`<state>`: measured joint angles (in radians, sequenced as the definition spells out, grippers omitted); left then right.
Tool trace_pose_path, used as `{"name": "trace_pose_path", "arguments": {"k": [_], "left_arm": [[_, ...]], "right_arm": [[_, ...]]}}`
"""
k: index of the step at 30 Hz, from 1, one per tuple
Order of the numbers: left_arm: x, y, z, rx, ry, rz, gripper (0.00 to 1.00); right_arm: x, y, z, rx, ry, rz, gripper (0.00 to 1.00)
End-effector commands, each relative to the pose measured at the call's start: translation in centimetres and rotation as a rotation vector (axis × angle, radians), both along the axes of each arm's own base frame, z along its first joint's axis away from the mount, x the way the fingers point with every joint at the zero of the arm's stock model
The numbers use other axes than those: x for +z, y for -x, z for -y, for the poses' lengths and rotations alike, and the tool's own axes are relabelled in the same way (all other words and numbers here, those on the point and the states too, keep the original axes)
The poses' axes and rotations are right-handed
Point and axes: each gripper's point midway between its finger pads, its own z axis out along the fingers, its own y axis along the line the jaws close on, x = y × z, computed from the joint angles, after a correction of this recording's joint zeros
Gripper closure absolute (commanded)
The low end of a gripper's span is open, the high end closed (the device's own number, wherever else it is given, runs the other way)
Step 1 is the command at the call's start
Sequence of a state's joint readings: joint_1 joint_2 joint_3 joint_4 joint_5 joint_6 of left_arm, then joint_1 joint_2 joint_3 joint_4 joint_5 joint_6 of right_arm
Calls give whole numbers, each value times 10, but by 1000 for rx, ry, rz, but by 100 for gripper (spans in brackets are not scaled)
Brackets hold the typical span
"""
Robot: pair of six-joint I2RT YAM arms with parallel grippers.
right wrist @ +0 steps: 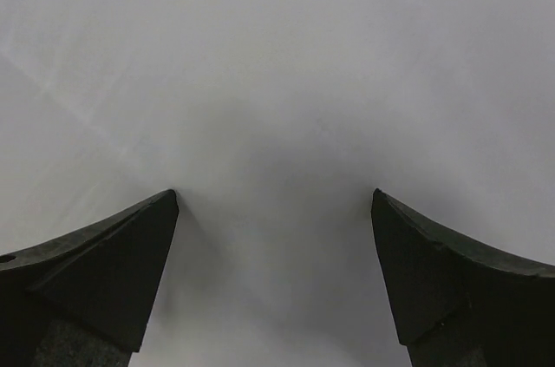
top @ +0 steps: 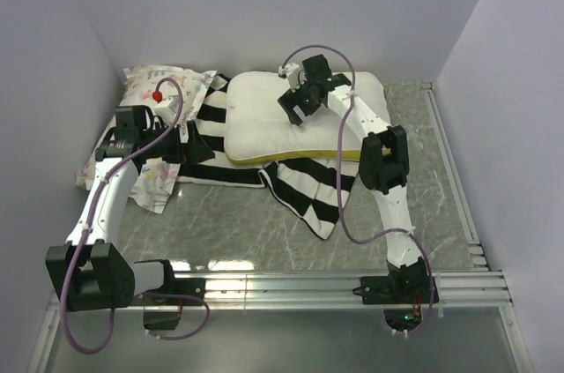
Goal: Put the pillow into the pillowcase
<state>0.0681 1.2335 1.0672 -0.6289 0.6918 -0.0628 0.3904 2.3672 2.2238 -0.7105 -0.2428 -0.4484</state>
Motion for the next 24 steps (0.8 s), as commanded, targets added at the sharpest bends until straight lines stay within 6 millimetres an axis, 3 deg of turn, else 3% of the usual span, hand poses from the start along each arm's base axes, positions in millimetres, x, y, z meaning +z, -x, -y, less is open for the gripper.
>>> {"name": "trace_pose_path", "arguments": {"k": [1, 2, 3, 4, 5, 6, 9, 10, 11, 12, 13, 16, 17, 19, 20, 24], "left_arm": [[11, -1, 2, -24, 5, 64, 1], [11, -2, 1, -14, 2, 60, 1], [10, -3, 1, -13, 0, 59, 1], [11, -4, 1, -13, -1, 62, 1], [11, -6, 0, -5, -3, 61, 1], [11, -7, 0, -2, -3, 60, 1], [10, -8, -1, 2, -4, 49, 1], [12, -9, -2, 7, -8, 54, 1], [13, -9, -3, 9, -10, 57, 1], [13, -9, -3, 14, -17, 56, 1], [14, -9, -4, 15, -21, 62, 1], [17, -11, -7, 30, -37, 82, 1], [19, -11, -8, 35, -39, 89, 1], [24, -13, -10, 43, -50, 109, 1], [26, -14, -10, 44, -52, 113, 1], [34, -20, -12, 32, -69, 148, 1]], "right_arm": [[-11, -10, -6, 7, 34, 30, 0], [-16, -11, -5, 3, 47, 26, 0], [-35, -10, 2, -15, 86, -7, 0], [-26, -17, 1, -13, 96, 15, 1], [-31, -17, 1, -15, 111, 2, 3], [-45, -15, 7, -30, 147, -28, 8], [-54, -11, 16, -30, 196, -39, 26], [-56, -9, 19, -34, 214, -42, 51], [-59, -5, 22, -34, 221, -58, 65], [-58, -2, 27, -35, 224, -73, 93], [-54, -1, 27, -47, 212, -79, 100], [-13, -7, 40, -121, 136, -42, 100], [24, -10, 44, -145, 86, 13, 100], [66, -15, 61, -220, 14, 67, 100], [109, -13, 69, -249, -23, 137, 100], [198, 3, 118, -389, -84, 272, 100]]}}
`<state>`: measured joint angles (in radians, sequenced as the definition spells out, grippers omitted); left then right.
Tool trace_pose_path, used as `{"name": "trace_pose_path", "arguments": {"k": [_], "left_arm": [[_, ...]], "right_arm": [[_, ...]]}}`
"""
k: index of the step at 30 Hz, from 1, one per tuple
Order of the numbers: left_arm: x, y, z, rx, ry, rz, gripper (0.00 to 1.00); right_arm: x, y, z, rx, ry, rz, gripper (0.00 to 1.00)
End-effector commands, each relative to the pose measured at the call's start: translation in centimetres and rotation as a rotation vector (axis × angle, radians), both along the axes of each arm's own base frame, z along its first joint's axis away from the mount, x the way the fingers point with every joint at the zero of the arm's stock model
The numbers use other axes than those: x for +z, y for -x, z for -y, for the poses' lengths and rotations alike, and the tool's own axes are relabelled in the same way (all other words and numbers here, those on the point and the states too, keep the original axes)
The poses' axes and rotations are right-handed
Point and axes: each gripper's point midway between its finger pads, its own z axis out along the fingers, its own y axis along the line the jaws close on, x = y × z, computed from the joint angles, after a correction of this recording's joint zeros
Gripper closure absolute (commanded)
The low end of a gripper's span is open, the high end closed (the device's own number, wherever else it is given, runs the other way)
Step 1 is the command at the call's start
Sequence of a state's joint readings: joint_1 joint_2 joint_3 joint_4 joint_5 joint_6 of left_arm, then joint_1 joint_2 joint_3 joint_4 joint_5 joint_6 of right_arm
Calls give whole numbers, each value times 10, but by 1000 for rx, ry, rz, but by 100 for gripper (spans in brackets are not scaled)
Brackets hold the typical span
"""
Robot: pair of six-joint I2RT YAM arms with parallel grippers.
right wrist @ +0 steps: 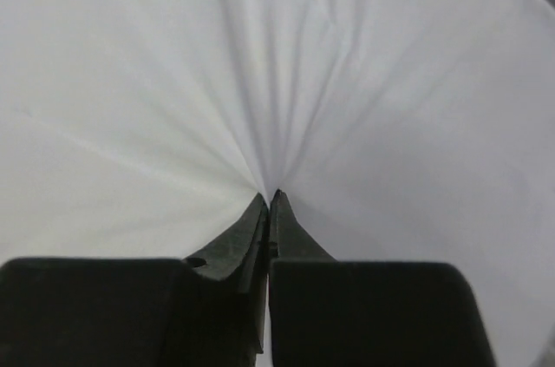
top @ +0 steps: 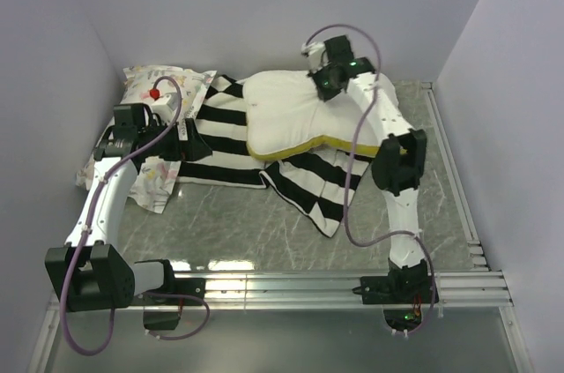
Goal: Put the pillow into the pillowcase
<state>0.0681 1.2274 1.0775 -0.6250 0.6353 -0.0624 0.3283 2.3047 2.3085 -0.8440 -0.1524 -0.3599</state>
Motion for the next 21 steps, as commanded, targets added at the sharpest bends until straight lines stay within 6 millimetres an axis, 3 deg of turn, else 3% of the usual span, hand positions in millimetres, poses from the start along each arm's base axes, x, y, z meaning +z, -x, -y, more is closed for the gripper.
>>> {"name": "trace_pose_path", "arguments": {"k": [1, 2, 4, 5, 6, 7, 8, 9, 10, 11, 12, 13, 15, 16, 18, 19, 21], "left_arm": [[37, -16, -3, -18, -34, 140, 1], [38, -19, -4, -24, -39, 143, 1], [45, -25, -5, -20, -48, 167, 1], [46, -28, -6, -16, -51, 169, 1], [49, -31, -7, -35, -71, 195, 1], [49, -33, -7, -35, -74, 200, 1], [48, -37, -8, -33, -77, 203, 1], [48, -40, -9, -33, -85, 209, 1], [50, -43, -10, -32, -90, 214, 1], [46, -46, -10, -37, -93, 204, 1], [49, -51, -12, -33, -109, 217, 1], [48, -55, -15, -23, -119, 219, 1], [45, -62, -17, -17, -130, 215, 1], [47, -65, -18, -17, -130, 220, 1], [44, -69, -17, -14, -122, 212, 1], [43, -70, -16, -18, -117, 212, 1], [39, -69, -14, -26, -106, 201, 1]], "right_arm": [[159, 10, 84, -249, -78, 288, 100], [184, 22, 99, -279, -91, 324, 100], [196, 34, 123, -342, -93, 339, 100], [216, 48, 131, -356, -105, 375, 100], [221, 55, 138, -371, -101, 385, 100], [214, 63, 144, -385, -81, 368, 100], [228, 77, 148, -389, -82, 396, 100], [229, 84, 156, -414, -57, 406, 100], [211, 91, 164, -450, -21, 369, 100], [215, 103, 169, -467, -15, 377, 100], [206, 111, 171, -478, -4, 355, 100], [182, 119, 173, -495, 11, 293, 100], [166, 139, 173, -512, 1, 252, 100], [134, 151, 170, -518, 8, 172, 100], [114, 169, 164, -500, -15, 131, 100], [80, 184, 160, -481, 4, 54, 100], [64, 202, 157, -402, 32, 47, 100]]}}
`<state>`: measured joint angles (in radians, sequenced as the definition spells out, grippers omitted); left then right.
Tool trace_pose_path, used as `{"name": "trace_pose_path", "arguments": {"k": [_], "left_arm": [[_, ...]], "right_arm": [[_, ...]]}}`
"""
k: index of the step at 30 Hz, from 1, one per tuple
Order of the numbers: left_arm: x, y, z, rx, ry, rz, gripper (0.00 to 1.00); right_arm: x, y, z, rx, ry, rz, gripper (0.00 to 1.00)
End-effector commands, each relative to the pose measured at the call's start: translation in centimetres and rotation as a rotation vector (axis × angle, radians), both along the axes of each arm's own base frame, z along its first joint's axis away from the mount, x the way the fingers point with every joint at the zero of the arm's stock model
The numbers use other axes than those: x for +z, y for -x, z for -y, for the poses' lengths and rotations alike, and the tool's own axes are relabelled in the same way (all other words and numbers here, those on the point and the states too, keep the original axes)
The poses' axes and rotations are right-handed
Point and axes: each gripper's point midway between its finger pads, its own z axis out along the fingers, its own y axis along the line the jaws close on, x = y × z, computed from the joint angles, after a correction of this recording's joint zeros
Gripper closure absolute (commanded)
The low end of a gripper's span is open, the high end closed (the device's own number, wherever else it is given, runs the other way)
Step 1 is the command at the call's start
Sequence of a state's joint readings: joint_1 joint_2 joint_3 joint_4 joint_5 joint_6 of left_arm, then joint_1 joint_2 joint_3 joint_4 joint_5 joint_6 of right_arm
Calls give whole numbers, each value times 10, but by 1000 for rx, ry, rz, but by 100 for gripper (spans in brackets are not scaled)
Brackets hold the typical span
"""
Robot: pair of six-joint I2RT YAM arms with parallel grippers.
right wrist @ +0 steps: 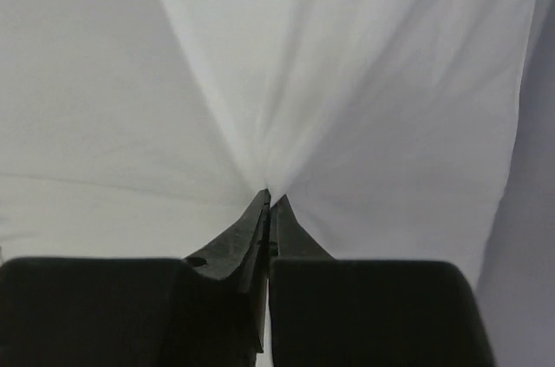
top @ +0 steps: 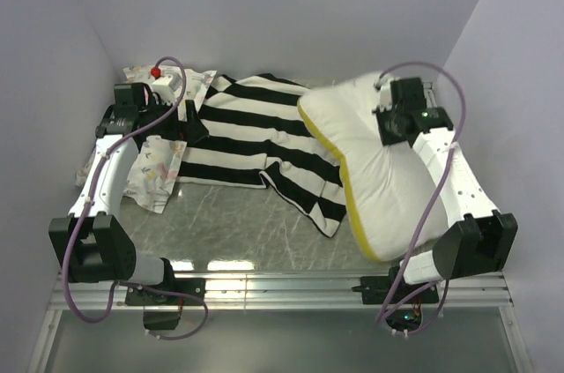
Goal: Put the pillow into the pillowcase
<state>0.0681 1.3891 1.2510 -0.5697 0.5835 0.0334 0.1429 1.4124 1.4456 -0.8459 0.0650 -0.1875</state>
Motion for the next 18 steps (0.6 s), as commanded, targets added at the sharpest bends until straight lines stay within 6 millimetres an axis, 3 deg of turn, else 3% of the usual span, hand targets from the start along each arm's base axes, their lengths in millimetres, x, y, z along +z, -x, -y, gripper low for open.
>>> {"name": "trace_pose_path", "arguments": {"k": [1, 3, 4, 8, 9, 10, 11, 12, 13, 16, 18], "left_arm": [[19, -11, 2, -25, 3, 78, 1], [16, -10, 2, -31, -2, 77, 1], [12, -8, 2, -33, -2, 69, 1], [3, -8, 6, -52, 15, 55, 1], [1, -7, 8, -58, 23, 46, 1], [0, -7, 9, -61, 27, 44, 1], [-2, -7, 10, -65, 31, 40, 1], [-2, -7, 11, -69, 36, 40, 1], [-1, -6, 12, -76, 39, 43, 1], [0, -6, 11, -82, 28, 59, 1], [3, -8, 11, -89, 17, 69, 1]], "right_arm": [[-44, 37, -4, 89, 22, -60, 100], [-57, 53, 0, 155, 62, -50, 100], [-82, 68, 6, 227, 124, -97, 100], [-94, 76, 12, 295, 194, -77, 100], [-87, 73, 8, 266, 154, -82, 92], [-82, 69, 5, 242, 127, -87, 77], [-86, 66, 5, 211, 103, -124, 39], [-72, 56, -2, 167, 39, -95, 17], [-67, 52, -9, 157, -13, -92, 2], [-53, 34, -20, 78, -127, -65, 1], [-60, 23, -22, 30, -165, -96, 0]]}}
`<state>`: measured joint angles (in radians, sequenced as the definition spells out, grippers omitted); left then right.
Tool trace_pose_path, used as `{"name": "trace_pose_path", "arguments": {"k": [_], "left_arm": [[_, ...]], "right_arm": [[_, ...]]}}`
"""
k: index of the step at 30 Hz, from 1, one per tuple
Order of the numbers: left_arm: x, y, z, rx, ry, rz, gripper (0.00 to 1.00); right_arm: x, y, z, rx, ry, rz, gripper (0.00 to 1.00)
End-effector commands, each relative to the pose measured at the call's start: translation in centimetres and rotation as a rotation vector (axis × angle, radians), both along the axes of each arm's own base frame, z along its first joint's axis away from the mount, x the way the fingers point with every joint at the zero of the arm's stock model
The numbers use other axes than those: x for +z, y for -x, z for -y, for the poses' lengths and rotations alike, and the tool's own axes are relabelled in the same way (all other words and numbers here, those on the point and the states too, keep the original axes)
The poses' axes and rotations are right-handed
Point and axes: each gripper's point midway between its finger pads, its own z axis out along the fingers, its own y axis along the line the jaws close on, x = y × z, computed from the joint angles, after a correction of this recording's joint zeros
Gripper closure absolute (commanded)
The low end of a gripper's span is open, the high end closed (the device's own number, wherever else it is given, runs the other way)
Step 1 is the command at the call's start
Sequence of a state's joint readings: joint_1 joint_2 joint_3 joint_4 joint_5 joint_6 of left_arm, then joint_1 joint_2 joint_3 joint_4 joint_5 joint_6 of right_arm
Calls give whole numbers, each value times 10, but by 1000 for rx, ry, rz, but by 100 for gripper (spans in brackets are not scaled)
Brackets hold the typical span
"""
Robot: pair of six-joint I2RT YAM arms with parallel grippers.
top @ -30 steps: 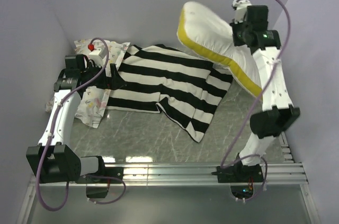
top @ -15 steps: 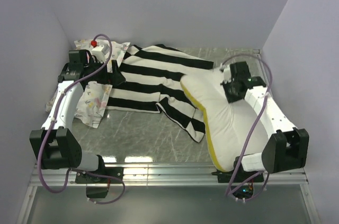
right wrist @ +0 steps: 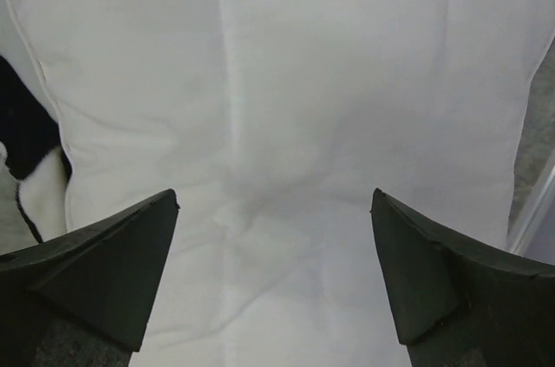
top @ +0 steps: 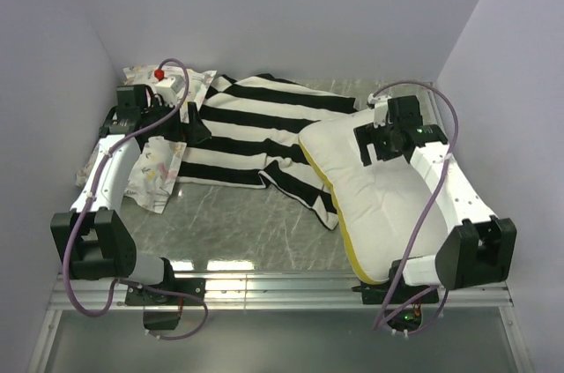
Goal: Put the pillow into the pillowcase
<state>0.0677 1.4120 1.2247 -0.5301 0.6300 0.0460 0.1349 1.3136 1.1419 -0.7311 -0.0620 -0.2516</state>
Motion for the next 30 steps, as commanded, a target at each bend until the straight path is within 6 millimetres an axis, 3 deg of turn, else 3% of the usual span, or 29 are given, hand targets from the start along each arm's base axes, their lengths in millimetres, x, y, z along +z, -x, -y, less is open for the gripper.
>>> {"name": "trace_pose_path", "arguments": {"k": [1, 6, 11, 13, 14, 15, 16, 18, 19, 20, 21, 22, 23, 24, 25, 26, 28, 30], "left_arm": [[11, -7, 4, -47, -8, 70, 1], [15, -14, 7, -66, -21, 91, 1], [13, -24, 15, -86, -64, 101, 1], [12, -28, 28, -115, -81, 105, 1], [14, -32, 31, -118, -103, 117, 1], [12, -33, 36, -130, -116, 119, 1], [8, -34, 52, -163, -128, 117, 1], [15, -45, 66, -163, -145, 150, 2], [8, -49, 82, -188, -143, 138, 4], [21, -58, 92, -181, -125, 158, 8], [23, -65, 101, -176, -119, 164, 9], [11, -71, 120, -199, -112, 138, 12], [26, -81, 132, -187, -82, 156, 16], [26, -88, 144, -190, -77, 163, 18], [6, -92, 167, -223, -84, 134, 20], [14, -99, 181, -206, -51, 136, 22], [-9, -108, 211, -225, -33, 112, 24], [-11, -112, 235, -237, 17, 96, 26]], "right_arm": [[-5, -19, -9, -124, -106, -48, 0], [-47, -43, -2, -194, -72, -124, 0], [-101, -46, -1, -188, -39, -254, 3], [-110, -39, -1, -167, -41, -286, 22], [-110, -35, 0, -153, -51, -297, 46], [-106, -32, -6, -125, -87, -299, 61], [-89, -32, -8, -104, -111, -262, 100], [-65, -28, -3, -69, -117, -225, 100], [-37, -24, -7, -28, -156, -160, 100], [-21, -20, -3, -19, -160, -131, 100], [-2, -20, 8, -13, -148, -75, 100], [23, -16, 17, -12, -138, -3, 100], [34, -9, 25, -15, -117, 13, 100], [55, -7, 41, -23, -87, 78, 100], [62, -4, 48, -27, -72, 97, 100], [67, 1, 55, -28, -55, 106, 100], [77, 11, 68, -49, -50, 132, 100], [84, 19, 72, -63, -60, 166, 100]]}}
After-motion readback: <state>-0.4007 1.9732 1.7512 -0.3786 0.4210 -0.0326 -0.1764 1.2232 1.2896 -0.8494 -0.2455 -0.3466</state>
